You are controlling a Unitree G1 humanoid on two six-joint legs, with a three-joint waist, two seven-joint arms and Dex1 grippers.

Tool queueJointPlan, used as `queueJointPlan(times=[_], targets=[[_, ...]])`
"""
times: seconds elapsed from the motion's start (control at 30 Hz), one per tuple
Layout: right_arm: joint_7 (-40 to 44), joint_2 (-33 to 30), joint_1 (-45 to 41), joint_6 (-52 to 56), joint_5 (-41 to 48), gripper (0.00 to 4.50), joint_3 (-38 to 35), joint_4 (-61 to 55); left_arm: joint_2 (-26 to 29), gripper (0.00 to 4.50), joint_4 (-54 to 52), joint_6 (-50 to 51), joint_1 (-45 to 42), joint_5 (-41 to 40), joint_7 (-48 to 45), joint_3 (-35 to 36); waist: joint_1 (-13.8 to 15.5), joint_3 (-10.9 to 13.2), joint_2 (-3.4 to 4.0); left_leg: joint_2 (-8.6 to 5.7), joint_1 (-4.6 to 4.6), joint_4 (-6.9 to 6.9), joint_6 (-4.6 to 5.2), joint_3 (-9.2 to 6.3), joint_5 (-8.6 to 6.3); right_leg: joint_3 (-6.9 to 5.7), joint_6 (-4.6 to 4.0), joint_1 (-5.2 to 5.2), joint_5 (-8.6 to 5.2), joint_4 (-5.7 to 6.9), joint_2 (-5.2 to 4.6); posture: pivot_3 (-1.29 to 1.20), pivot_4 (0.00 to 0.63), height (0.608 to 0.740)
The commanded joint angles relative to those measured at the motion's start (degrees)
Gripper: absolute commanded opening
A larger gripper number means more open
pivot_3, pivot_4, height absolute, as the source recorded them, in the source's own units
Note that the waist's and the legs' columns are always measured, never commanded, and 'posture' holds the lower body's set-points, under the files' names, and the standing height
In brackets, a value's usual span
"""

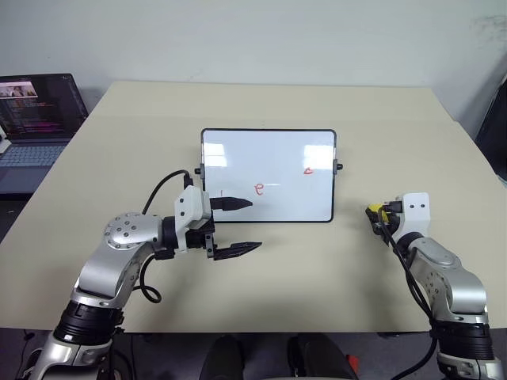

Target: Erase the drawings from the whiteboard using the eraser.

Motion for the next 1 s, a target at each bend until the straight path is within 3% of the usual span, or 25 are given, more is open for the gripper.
queueJointPlan(times=[0.03, 0.37, 0.63, 1.0], targets=[[0.4, -0.5, 0.2, -0.5, 0.5, 1.14, -1.9, -3.5, 0.8, 4.50, -1.6, 0.6, 0.5, -0.7, 0.6, 1.8, 0.0, 0.0, 0.00, 0.00, 0.00, 0.00, 0.00, 0.00, 0.00, 0.00, 0.00, 0.00, 0.00, 0.00, 0.00, 0.00, 0.150, 0.740], [4.1, -3.1, 5.2, 2.1, 1.4, 1.14, 0.2, -14.0, 1.3, 4.50, -3.4, 2.9, 2.9, -0.9, 2.3, 2.4, 0.0, 0.0, 0.00, 0.01, 0.00, 0.00, 0.00, -0.10, 0.00, -0.01, 0.05, 0.00, -0.03, -0.01, 0.00, 0.00, 0.150, 0.740], [11.8, -7.4, 10.2, 8.1, 6.9, 1.14, 4.1, -26.9, 1.8, 4.50, -5.8, 5.0, 6.2, -1.2, 5.3, 4.7, 0.0, 0.0, 0.01, 0.03, 0.01, 0.00, 0.00, -0.14, 0.00, -0.02, 0.22, 0.01, -0.13, 0.00, 0.00, 0.00, 0.150, 0.740], [15.5, -9.6, 4.0, 8.1, 7.5, 1.14, 12.6, -28.2, 2.5, 4.50, -9.7, 8.1, 11.8, -1.6, 10.7, 9.7, -0.2, 0.0, -0.01, 0.02, 0.06, 0.01, 0.00, -0.13, 0.00, 0.00, 0.24, 0.03, -0.13, 0.01, 0.00, 0.00, 0.150, 0.740]])
